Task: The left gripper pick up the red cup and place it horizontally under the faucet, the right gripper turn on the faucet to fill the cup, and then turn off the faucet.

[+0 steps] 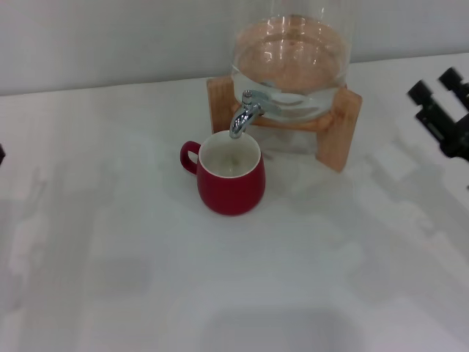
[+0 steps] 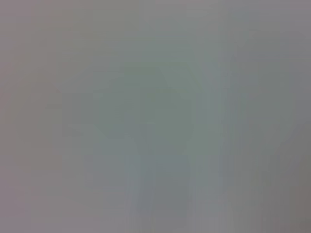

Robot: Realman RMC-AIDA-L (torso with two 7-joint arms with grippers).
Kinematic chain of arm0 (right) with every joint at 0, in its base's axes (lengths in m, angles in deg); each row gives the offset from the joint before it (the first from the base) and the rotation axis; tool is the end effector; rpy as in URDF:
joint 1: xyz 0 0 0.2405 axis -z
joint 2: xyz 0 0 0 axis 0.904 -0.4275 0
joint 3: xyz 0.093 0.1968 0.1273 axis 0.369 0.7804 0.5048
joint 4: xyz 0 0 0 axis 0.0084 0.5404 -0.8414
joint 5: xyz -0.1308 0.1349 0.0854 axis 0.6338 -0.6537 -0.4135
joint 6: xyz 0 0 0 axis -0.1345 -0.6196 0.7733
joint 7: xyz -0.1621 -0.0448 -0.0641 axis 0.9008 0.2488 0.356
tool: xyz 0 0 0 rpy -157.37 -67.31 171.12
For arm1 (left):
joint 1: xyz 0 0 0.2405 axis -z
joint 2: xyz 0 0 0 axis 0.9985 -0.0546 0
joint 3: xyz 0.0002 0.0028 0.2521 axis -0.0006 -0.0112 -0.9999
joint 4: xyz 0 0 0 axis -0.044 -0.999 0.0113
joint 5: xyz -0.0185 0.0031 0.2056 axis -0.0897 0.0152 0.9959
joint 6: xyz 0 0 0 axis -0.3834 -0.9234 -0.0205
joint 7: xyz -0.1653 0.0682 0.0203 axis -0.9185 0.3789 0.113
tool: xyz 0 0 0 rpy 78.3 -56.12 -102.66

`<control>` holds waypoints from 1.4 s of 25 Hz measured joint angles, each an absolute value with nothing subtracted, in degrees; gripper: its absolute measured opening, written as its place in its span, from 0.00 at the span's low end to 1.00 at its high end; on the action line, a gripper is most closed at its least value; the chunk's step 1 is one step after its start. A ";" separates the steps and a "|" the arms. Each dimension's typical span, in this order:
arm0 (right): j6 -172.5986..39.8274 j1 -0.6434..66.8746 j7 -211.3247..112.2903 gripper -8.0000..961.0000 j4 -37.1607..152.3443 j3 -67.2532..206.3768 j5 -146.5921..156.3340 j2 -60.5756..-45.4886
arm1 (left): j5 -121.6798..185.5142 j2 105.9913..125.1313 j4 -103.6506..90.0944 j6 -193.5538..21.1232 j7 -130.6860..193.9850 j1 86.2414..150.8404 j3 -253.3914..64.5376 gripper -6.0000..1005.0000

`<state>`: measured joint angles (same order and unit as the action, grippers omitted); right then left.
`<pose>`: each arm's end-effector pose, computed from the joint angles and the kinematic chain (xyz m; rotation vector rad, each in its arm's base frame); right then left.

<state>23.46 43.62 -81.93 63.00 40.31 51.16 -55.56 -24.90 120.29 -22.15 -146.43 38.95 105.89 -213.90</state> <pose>0.2943 0.2986 0.0297 -1.7112 0.4942 1.2282 -0.3150 0.3473 -0.0072 -1.5277 -0.3886 -0.5894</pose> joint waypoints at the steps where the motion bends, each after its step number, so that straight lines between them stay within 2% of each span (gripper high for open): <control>1: 23.49 43.42 -82.17 0.76 63.00 39.32 51.16 -55.61 | -24.91 120.31 -22.16 -147.15 38.99 105.34 -213.91 0.88; 16: 23.21 37.33 -85.42 0.76 63.69 29.03 51.32 -56.35 | -24.98 120.56 -22.15 -150.67 39.31 102.05 -214.07 0.88; 35: 17.91 34.48 -88.24 0.76 63.94 28.45 55.59 -56.51 | -24.69 120.62 -23.21 -150.76 39.61 101.39 -214.29 0.88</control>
